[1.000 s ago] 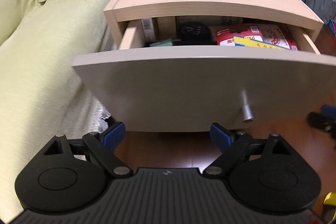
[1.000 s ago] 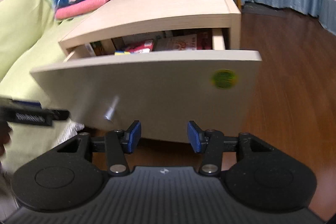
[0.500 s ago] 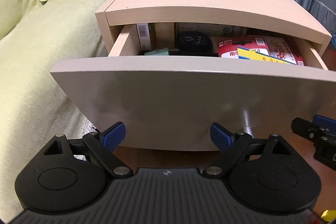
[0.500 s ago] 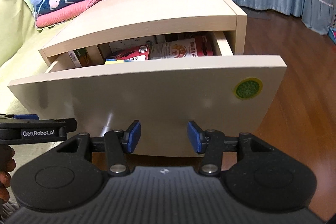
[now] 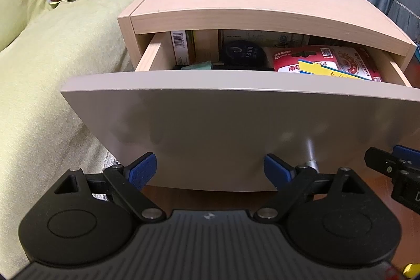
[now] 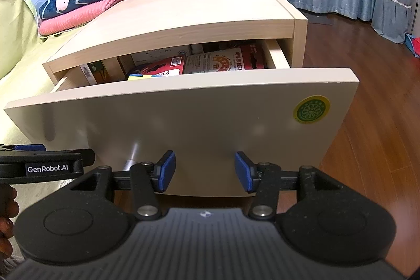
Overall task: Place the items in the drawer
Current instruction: 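Press the right tool's fingers flat against the drawer front, then push the drawer front inward with the right tool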
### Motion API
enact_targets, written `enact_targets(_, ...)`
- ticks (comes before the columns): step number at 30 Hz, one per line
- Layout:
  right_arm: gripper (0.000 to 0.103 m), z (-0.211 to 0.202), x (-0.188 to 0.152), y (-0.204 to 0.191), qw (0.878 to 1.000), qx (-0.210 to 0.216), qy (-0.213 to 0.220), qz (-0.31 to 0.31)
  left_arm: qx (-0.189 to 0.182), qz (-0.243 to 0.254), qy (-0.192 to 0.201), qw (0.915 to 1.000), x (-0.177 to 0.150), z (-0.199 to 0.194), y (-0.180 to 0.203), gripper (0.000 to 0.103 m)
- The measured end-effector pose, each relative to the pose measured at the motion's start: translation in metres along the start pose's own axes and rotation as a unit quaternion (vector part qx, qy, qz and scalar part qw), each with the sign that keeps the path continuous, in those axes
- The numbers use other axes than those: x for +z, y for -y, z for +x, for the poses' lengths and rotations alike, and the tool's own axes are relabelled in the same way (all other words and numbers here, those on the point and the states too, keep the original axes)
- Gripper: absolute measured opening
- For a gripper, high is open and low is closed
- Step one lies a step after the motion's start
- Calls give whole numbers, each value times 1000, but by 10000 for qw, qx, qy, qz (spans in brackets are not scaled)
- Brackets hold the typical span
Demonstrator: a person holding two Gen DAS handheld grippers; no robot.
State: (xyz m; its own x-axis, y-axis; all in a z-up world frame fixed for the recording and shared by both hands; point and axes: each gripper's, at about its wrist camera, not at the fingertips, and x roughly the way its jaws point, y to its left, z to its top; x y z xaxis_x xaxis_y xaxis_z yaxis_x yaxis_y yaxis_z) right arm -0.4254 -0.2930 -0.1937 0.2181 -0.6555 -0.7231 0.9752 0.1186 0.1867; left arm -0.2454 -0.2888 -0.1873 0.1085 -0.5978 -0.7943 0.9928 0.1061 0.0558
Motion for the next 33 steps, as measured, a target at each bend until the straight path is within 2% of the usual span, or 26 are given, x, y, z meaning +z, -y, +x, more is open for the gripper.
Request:
enact_targets(14, 46, 2, 4, -3, 10000, -43, 76, -3, 168, -39, -35, 9998, -1, 6, 2, 91)
enact_targets(33, 48, 8, 10, -7, 9998, -125, 127, -90, 133, -85, -87, 9998, -3, 8, 1, 91)
